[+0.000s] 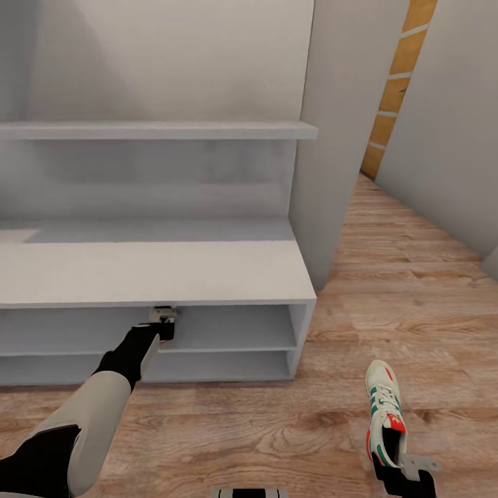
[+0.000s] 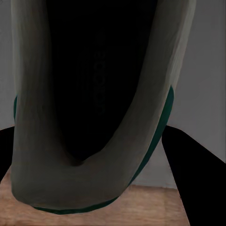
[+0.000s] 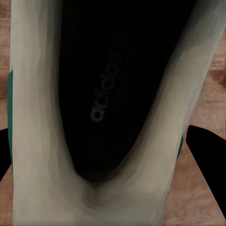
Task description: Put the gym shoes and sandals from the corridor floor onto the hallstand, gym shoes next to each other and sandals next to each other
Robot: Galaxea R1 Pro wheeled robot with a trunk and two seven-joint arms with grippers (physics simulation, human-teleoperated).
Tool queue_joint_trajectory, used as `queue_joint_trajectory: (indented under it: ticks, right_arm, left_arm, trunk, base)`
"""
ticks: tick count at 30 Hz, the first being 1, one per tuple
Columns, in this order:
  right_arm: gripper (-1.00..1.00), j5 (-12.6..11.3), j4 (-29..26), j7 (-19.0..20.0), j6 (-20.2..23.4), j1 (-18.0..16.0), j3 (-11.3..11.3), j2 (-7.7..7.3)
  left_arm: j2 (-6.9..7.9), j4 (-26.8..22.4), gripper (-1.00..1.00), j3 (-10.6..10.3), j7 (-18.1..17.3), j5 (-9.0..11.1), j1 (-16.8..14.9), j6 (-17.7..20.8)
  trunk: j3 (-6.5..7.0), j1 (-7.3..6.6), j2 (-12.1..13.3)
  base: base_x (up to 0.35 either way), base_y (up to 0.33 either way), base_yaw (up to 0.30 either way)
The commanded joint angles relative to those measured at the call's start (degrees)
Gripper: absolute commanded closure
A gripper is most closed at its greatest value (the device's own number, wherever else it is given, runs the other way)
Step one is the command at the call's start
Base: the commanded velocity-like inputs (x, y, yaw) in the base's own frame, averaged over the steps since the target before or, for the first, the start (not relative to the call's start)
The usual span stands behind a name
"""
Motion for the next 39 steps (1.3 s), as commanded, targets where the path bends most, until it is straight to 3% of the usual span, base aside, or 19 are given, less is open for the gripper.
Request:
queue_joint_trajectory:
  ticks: [1,28,29,39]
  right_arm:
    - [1.00,0.43,0.05,0.28,-0.20,-0.04,-0.50,0.01]
    - [1.00,0.43,0.05,0.28,-0.20,-0.04,-0.50,0.01]
    - [1.00,0.42,0.05,0.28,-0.20,-0.04,-0.50,0.01]
    - [1.00,0.43,0.05,0.28,-0.20,-0.04,-0.50,0.01]
  left_arm:
    - [-0.05,-0.08,1.00,0.21,-0.10,-0.61,-0.02,0.27]
    - [-0.05,-0.08,1.00,0.18,-0.12,-0.37,-0.02,0.20]
    - [-0.05,-0.08,-1.00,0.19,-0.13,-0.36,-0.02,0.23]
    - [-0.05,-0.08,-1.00,0.21,-0.18,-0.42,-0.02,0.14]
  trunk:
    - [-0.05,0.01,-0.02]
    - [-0.05,0.01,-0.02]
    - [-0.05,0.01,-0.02]
    - [-0.05,0.01,-0.02]
  base:
    - [0.162,0.000,0.000]
    - [0.016,0.000,0.000]
    - [0.000,0.000,0.000]
    - [0.000,0.000,0.000]
